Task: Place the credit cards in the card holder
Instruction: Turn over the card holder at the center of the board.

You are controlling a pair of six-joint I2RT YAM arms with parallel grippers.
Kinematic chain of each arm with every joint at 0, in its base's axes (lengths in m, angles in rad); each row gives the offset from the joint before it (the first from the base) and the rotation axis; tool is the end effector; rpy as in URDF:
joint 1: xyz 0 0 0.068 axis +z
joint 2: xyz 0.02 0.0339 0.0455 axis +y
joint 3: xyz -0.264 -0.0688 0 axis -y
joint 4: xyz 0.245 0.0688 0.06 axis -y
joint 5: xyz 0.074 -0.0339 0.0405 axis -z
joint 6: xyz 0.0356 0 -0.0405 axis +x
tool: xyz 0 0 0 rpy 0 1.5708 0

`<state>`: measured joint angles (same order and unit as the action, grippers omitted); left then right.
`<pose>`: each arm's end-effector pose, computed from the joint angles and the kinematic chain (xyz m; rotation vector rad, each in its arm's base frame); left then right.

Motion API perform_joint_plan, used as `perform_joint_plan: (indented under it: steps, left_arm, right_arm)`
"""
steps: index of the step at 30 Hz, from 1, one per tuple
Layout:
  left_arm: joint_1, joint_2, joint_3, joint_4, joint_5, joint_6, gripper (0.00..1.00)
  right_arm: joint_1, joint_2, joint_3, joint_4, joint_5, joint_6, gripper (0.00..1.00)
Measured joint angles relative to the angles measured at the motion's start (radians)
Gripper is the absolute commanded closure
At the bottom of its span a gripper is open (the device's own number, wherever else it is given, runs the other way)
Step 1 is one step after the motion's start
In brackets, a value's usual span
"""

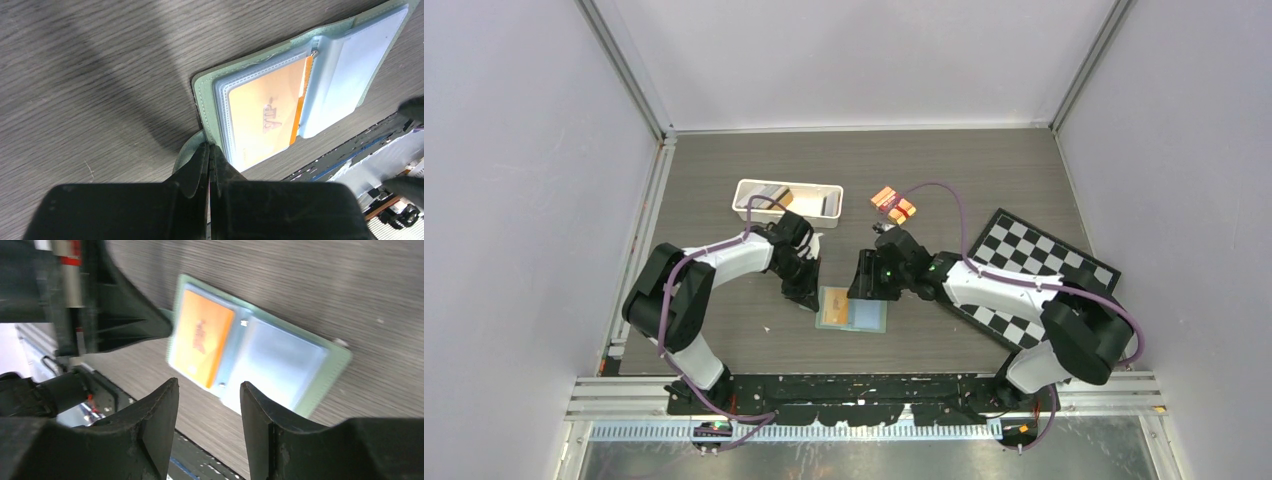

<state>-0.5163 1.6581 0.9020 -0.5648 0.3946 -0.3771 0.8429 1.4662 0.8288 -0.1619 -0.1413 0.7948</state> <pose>0.2444 -0.1545 0.1485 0.2844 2.9942 -0.7052 0.1966 0.2282 0.2002 -0.1357 2.5691 0.8870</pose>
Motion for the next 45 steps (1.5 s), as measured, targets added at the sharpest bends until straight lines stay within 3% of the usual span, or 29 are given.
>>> perform_joint_plan:
  steps: [16, 32, 45]
  left_arm:
    - [0.0, 0.0, -0.001, 0.001, 0.001, -0.005, 1.0]
    - [0.003, 0.0, -0.001, -0.003, -0.002, -0.005, 1.0]
    - [0.006, 0.0, -0.001, -0.007, -0.002, -0.005, 1.0]
  right_arm:
    - [-0.02, 0.039, -0.078, -0.054, 0.043, 0.021, 0.51]
    - [-0.032, 0.1, -0.079, 0.061, -0.029, 0.04, 0.54]
    - [-0.031, 0.134, -0.079, 0.125, -0.058, 0.047, 0.75]
